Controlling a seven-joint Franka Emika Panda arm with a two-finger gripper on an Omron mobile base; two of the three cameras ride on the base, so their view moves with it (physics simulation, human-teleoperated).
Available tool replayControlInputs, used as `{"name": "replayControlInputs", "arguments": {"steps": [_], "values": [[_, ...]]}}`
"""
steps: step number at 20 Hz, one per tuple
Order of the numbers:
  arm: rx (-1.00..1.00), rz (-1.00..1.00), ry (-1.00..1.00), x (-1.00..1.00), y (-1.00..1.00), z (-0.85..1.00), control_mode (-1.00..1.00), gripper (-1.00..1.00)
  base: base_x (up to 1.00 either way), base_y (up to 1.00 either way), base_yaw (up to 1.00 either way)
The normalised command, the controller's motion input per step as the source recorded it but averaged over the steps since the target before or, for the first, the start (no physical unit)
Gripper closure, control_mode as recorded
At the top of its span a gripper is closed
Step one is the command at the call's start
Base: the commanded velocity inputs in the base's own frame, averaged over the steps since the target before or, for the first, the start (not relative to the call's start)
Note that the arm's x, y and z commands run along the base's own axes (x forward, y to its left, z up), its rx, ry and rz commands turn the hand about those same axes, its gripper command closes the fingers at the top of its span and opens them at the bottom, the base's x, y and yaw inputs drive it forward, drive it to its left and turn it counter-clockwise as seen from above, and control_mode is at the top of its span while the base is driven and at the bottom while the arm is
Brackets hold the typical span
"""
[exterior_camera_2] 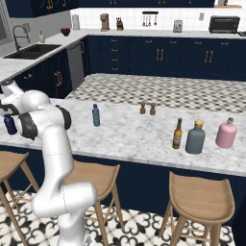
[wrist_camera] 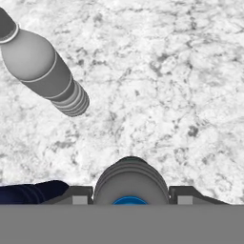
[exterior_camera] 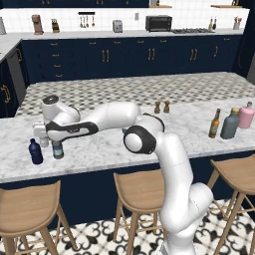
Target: Move the plastic bottles in the middle to the plastics group, and the glass bottles in the middle to the glass group.
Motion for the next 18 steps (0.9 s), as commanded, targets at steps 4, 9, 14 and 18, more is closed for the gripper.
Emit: {"name": "replayControlInputs", "arguments": {"steps": [4, 9, 14, 18], "values": [[0.03, 0.00, -0.05, 0.03, 0.00, -0.36, -1.00, 1.00, 0.00, 0.00, 0.00], [0.02, 0.00, -0.02, 0.00, -0.01, -0.35, -1.00, -1.00, 0.00, 0.00, 0.00], [0.00, 0.00, -0.01, 0.01, -0.03, 0.03, -1.00, -1.00, 0.00, 0.00, 0.00], [0.02, 0.00, 0.00, 0.01, -0.07, 0.26, -1.00, -1.00, 0.00, 0.00, 0.00]]}}
